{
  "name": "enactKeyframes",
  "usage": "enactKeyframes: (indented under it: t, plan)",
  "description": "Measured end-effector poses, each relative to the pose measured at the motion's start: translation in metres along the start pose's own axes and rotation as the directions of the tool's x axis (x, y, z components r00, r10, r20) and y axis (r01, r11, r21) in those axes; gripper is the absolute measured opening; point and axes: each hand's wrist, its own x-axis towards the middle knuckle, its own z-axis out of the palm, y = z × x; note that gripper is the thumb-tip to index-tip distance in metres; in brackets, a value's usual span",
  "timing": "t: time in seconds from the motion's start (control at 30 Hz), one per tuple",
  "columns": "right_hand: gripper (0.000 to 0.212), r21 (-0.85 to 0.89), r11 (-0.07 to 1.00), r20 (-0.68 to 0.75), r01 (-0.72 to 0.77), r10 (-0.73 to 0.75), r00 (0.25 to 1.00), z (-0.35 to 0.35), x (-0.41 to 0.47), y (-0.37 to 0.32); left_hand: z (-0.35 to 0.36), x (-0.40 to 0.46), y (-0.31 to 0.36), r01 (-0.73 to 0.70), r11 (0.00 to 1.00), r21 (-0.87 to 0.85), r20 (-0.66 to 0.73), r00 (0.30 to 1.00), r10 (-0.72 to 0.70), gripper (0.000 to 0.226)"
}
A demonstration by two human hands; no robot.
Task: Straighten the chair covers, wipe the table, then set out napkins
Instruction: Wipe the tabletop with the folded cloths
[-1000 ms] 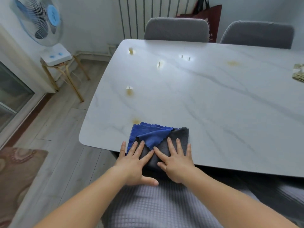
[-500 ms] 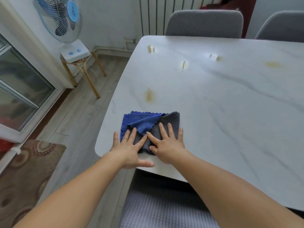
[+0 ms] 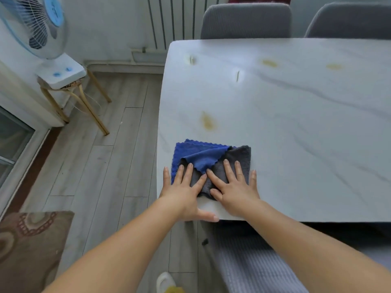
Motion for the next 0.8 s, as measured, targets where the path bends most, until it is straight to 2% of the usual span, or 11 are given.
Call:
enactKeyframes:
  t: [0.27,0.53,0.8]
  plan:
    - [0.057,-0.011,0.998,0.028,-0.054,0.054,0.998,0.018,-0.019,-0.077,0.027,-0.042,-0.064,-0.137,0.987,0.087,0.016,0.991,0.136,0.118]
    - [0.060,-0.017,0.990,-0.035,-0.136,0.136,0.990,0.003,0.022,-0.076,-0.008,0.000,-0.091,-0.184,0.976,0.113,0.009,0.983,0.184,0.111]
    - [0.060,0.047,0.972,-0.096,-0.230,0.233,0.968,-0.047,0.110,-0.049,-0.075,0.091,-0.111,-0.190,0.967,0.168,-0.012,0.981,0.195,0.117]
